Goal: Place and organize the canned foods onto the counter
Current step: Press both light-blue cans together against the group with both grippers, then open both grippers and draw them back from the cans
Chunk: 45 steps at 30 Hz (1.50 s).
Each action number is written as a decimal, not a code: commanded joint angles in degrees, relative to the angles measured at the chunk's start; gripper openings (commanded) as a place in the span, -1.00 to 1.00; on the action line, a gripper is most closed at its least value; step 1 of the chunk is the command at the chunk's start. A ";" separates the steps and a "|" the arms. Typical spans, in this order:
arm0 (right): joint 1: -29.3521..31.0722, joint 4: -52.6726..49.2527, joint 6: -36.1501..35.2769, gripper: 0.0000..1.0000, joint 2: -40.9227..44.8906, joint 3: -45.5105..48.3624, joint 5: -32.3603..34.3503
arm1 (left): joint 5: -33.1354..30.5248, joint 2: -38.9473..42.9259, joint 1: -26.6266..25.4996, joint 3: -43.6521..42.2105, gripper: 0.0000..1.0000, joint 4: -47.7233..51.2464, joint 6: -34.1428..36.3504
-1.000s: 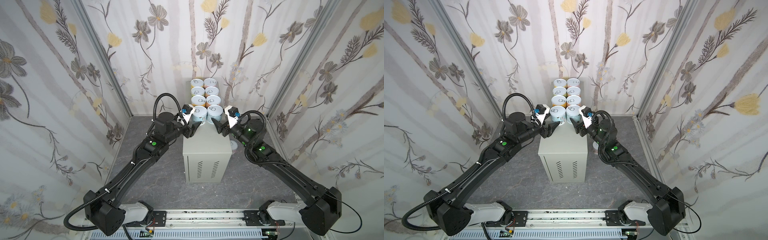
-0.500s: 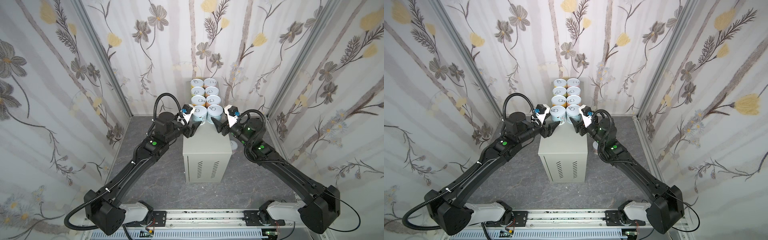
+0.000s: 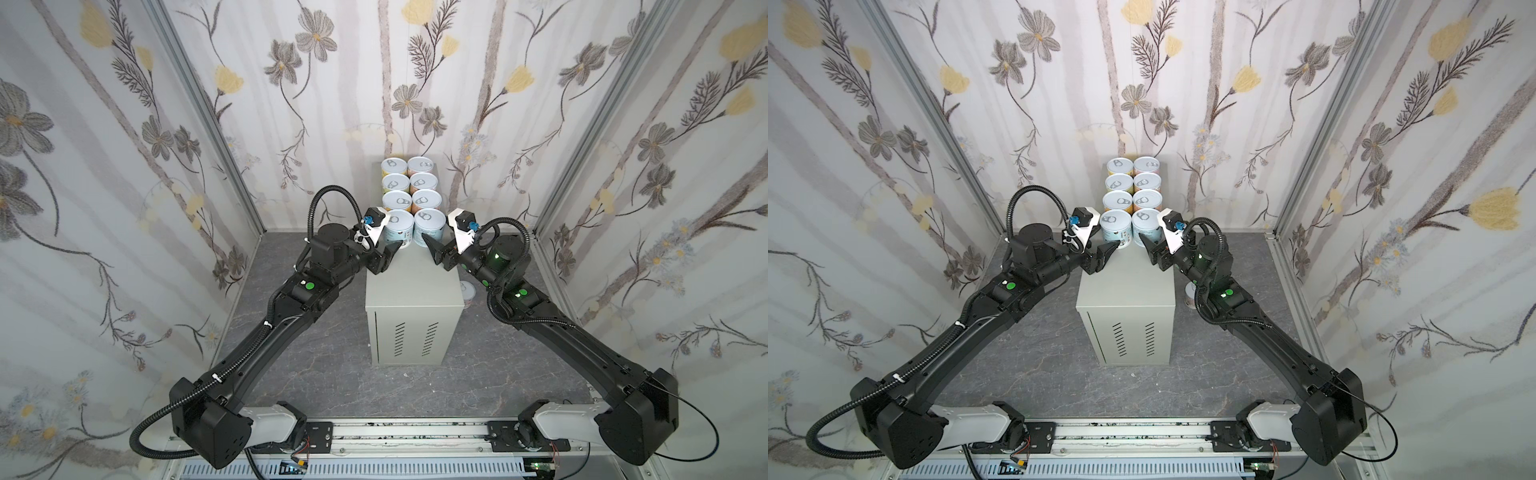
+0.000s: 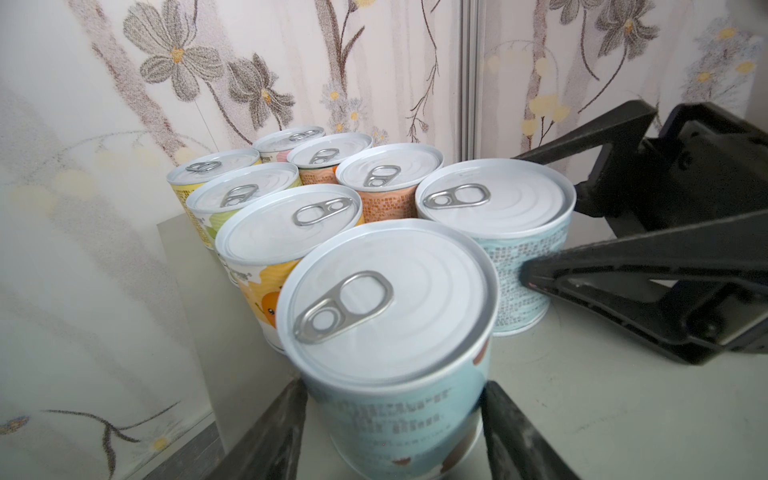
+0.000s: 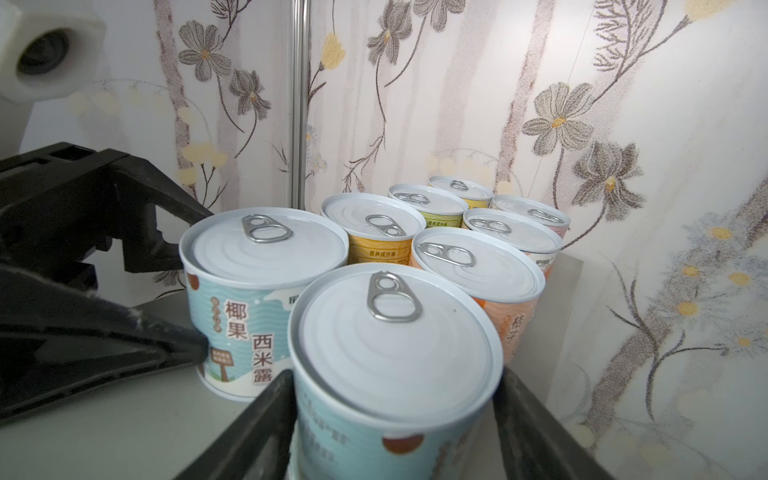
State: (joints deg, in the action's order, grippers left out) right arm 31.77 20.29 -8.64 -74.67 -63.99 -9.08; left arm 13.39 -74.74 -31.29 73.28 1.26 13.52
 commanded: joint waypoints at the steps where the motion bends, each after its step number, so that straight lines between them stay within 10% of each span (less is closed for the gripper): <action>1: -0.04 -5.01 -1.68 0.47 -0.73 0.10 0.12 | -1.46 -0.31 0.17 0.46 0.32 -0.82 0.81; 45: -0.69 -9.57 -1.75 0.99 9.17 -0.12 -0.40 | -2.14 6.62 1.19 -4.03 0.76 -2.33 0.31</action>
State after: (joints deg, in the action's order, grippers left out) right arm 31.33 10.48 -9.98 -68.10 -64.95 -11.94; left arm 11.94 -69.08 -30.59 69.82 1.04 13.56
